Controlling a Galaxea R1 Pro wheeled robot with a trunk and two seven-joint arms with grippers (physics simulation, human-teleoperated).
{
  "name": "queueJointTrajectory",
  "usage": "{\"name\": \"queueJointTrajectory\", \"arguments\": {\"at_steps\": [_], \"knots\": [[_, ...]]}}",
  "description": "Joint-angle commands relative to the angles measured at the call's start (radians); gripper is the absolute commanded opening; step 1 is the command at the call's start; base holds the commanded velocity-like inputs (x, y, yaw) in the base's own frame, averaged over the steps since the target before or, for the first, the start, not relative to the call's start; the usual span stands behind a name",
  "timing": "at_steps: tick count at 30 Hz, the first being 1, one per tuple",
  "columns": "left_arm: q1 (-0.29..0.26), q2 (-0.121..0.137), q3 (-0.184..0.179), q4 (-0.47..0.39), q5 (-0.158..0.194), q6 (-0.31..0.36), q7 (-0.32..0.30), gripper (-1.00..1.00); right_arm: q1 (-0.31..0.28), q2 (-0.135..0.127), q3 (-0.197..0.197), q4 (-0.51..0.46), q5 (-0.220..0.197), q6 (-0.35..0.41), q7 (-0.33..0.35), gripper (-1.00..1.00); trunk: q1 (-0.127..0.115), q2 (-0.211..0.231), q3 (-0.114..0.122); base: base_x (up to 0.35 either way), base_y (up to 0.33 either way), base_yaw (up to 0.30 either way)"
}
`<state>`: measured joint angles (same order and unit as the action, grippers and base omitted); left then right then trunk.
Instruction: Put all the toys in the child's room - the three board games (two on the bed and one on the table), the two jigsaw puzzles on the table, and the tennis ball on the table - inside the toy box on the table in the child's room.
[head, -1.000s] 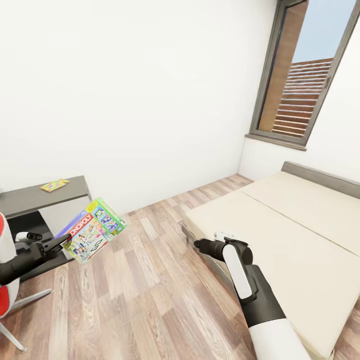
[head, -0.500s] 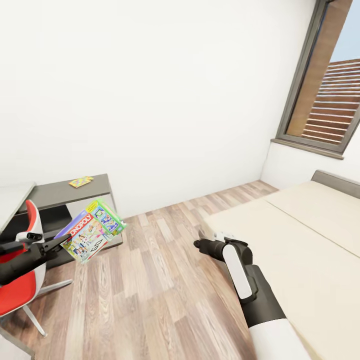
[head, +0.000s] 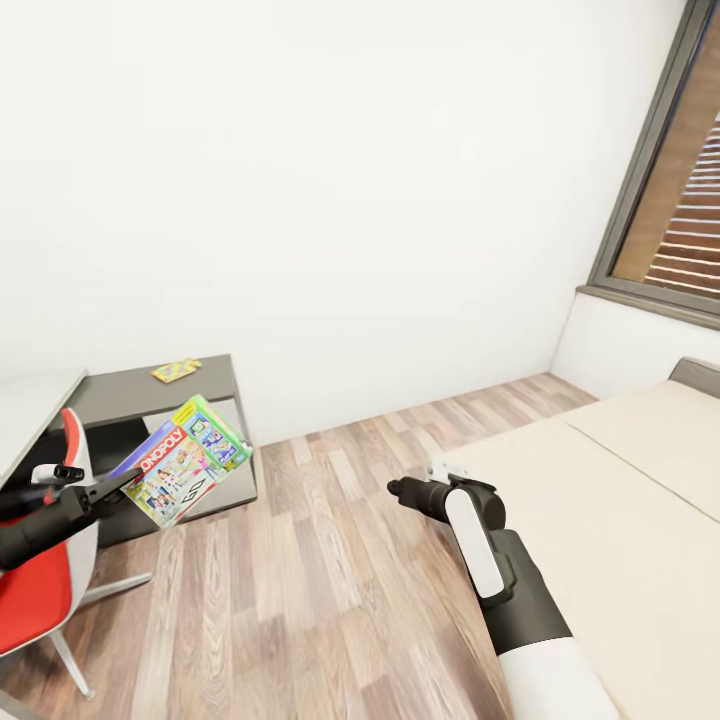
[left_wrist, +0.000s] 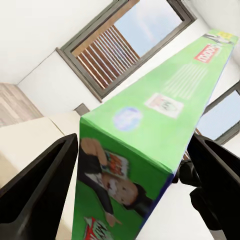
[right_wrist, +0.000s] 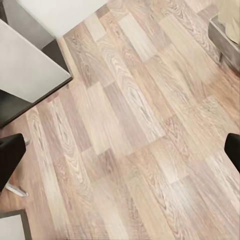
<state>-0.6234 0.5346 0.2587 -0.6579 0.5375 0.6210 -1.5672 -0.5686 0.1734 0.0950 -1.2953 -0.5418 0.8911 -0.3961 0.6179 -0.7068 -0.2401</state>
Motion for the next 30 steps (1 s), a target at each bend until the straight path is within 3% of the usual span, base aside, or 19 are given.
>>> {"name": "queueJointTrajectory", "arguments": {"at_steps": [1,30], "knots": [[-0.001,0.0,0.0,0.0,0.001,0.01,-0.004,-1.0,-0.001,0.0,0.001,-0.001,-0.01,0.002,-0.01,1.0,0.001,-0.001,-0.002,0.275,0.0,0.002],[-0.001,-0.001,0.002,0.0,0.001,0.01,-0.004,-1.0,-0.001,0.0,0.014,-0.002,-0.011,0.002,-0.012,1.0,0.001,-0.001,0.003,0.165,-0.015,0.042]]}}
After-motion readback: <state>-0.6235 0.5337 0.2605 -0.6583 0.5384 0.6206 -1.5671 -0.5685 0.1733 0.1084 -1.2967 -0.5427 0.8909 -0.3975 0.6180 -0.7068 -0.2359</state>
